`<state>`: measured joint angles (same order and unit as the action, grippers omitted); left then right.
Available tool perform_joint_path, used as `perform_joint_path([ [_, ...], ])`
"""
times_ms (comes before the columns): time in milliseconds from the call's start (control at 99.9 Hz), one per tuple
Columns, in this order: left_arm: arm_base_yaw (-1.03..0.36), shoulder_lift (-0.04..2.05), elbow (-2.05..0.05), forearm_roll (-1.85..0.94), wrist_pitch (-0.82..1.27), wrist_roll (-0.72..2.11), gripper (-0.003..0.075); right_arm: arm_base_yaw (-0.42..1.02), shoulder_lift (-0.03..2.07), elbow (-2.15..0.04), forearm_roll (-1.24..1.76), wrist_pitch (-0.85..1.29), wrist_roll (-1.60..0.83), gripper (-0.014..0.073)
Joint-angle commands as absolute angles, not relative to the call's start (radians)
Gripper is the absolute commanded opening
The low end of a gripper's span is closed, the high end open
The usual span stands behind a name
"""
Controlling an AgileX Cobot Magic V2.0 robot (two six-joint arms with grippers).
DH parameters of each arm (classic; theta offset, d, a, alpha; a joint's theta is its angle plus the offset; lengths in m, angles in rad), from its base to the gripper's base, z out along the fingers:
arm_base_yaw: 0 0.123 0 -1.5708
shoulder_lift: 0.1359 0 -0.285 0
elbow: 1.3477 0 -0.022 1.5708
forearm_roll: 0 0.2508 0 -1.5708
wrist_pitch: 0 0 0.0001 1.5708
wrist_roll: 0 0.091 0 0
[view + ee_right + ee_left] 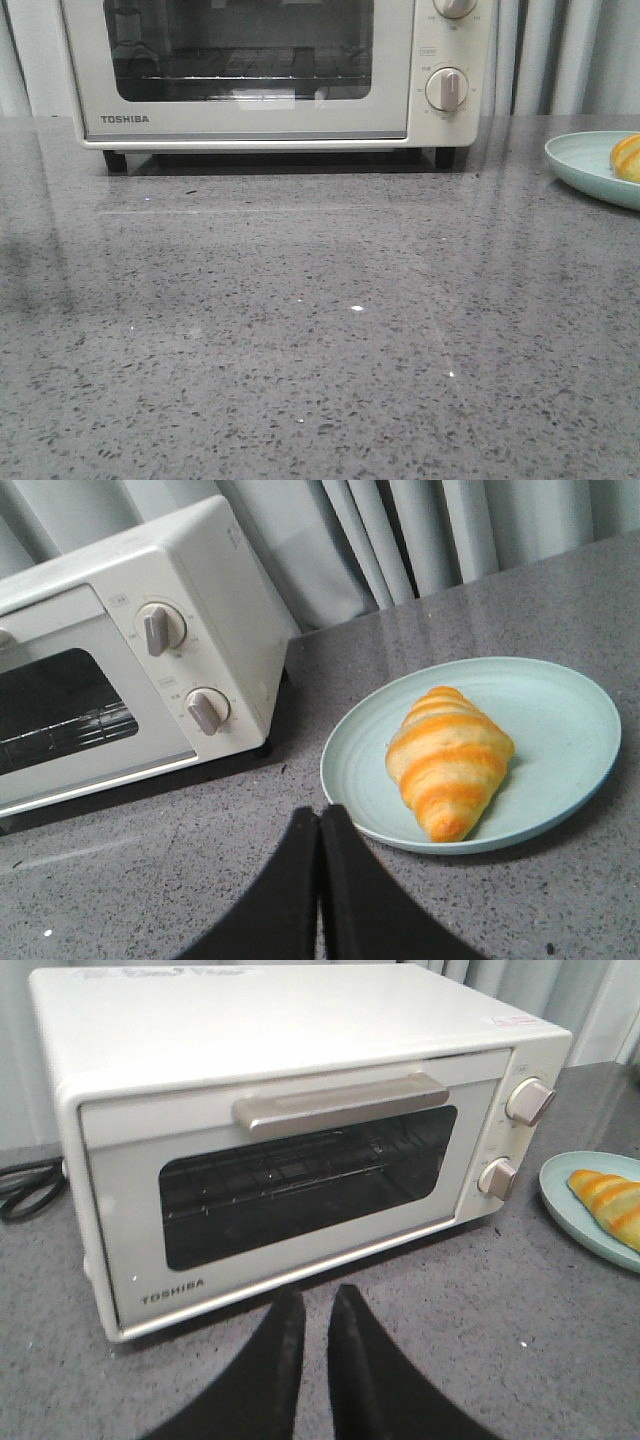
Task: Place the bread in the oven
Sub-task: 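Hook the left gripper on the door handle and pull it down open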
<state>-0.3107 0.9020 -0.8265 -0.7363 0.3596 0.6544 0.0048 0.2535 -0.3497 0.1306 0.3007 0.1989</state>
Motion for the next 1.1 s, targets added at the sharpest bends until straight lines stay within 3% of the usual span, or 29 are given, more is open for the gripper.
perform_joint_path([
  [0,-0.329,0.978,-0.936,-0.753,0.313,0.678,0.0052,0.0,0.271,-0.387,0.132,0.236,0.186,-0.0048],
  [530,-0.435,1.34,-1.312,-0.753,0.312,0.762,-0.0021,0.0,0.271,-0.387,0.13,0.282,0.186,-0.0048],
  [1091,-0.435,1.478,-1.346,-0.704,0.257,0.762,-0.0022,0.0,0.271,-0.387,0.101,0.299,0.186,-0.0048],
])
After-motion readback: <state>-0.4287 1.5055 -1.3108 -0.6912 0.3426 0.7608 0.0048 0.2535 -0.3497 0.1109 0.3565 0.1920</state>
